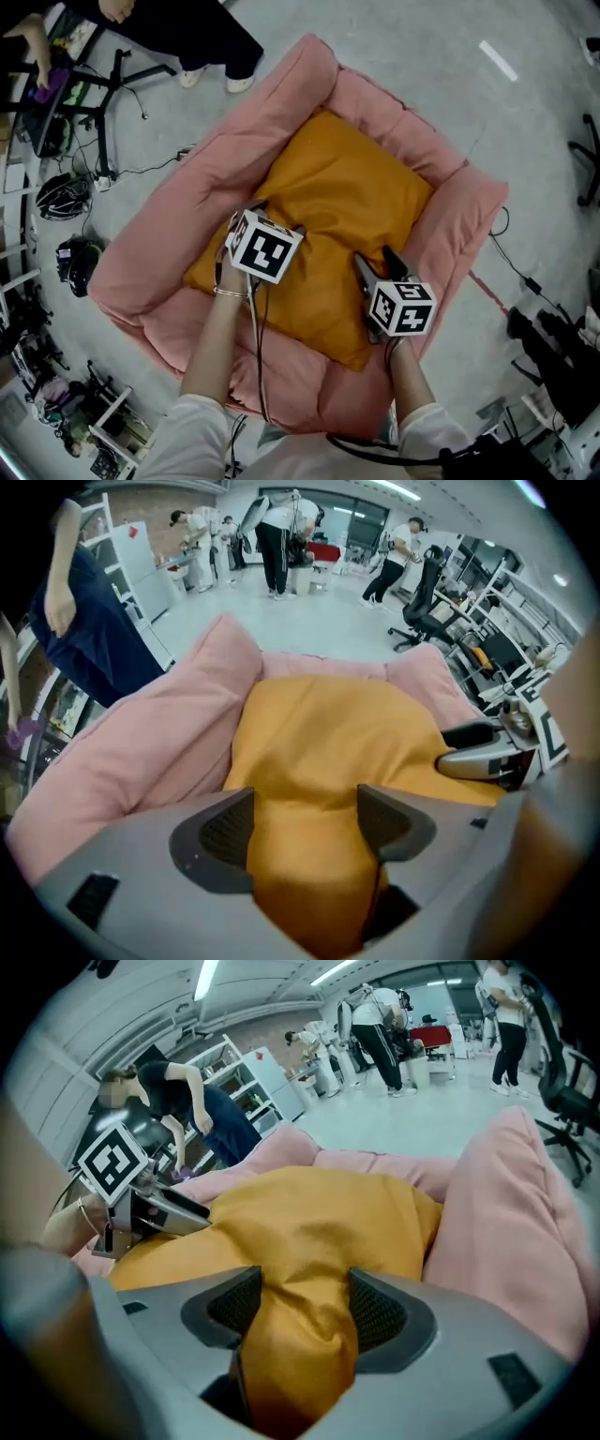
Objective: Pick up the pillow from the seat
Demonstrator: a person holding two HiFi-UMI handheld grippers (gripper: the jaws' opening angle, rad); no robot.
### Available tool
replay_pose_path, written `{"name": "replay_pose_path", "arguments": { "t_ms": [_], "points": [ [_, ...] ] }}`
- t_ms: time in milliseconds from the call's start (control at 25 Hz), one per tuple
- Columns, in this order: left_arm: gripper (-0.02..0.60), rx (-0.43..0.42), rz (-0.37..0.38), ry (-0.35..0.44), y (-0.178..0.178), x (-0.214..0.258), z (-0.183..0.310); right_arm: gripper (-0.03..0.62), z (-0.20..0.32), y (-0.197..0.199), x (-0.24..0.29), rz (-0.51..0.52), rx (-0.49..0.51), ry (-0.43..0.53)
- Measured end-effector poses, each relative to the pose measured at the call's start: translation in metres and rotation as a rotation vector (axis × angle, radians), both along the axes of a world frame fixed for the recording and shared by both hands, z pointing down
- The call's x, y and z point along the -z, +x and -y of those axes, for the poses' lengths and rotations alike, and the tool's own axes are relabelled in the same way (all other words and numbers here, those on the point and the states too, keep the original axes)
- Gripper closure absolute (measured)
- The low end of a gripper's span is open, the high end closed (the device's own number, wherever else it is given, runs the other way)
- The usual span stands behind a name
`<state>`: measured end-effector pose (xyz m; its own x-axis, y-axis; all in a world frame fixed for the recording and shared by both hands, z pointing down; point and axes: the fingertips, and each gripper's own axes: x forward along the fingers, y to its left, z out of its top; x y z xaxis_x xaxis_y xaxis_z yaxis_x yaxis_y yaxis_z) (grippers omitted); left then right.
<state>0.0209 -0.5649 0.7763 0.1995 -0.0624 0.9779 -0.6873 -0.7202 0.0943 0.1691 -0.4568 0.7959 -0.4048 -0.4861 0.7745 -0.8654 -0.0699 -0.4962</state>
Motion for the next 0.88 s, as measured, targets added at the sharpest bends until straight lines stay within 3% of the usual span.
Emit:
{"name": "replay_pose_path", "arguments": {
  "t_ms": [200,480,680,880],
  "points": [
    [0.252,-0.043,0.042,-0.085,0.0,-0.019,-0.005,0.319,-0.001,-0.007,-0.013,0.042,0.011,-0.046],
    [0.306,-0.063,0.072,-0.091,0.001,-0.028,-0.011,0.348,-0.003,-0.014,-0.021,0.061,0.01,-0.055],
    [0.428,-0.094,0.088,-0.09,0.007,-0.029,-0.017,0.396,-0.003,-0.017,-0.025,0.069,0.021,-0.05],
    [0.549,-0.126,0.038,-0.076,0.016,-0.017,-0.021,0.496,0.002,-0.02,-0.016,0.017,0.074,-0.001]
  ]
}}
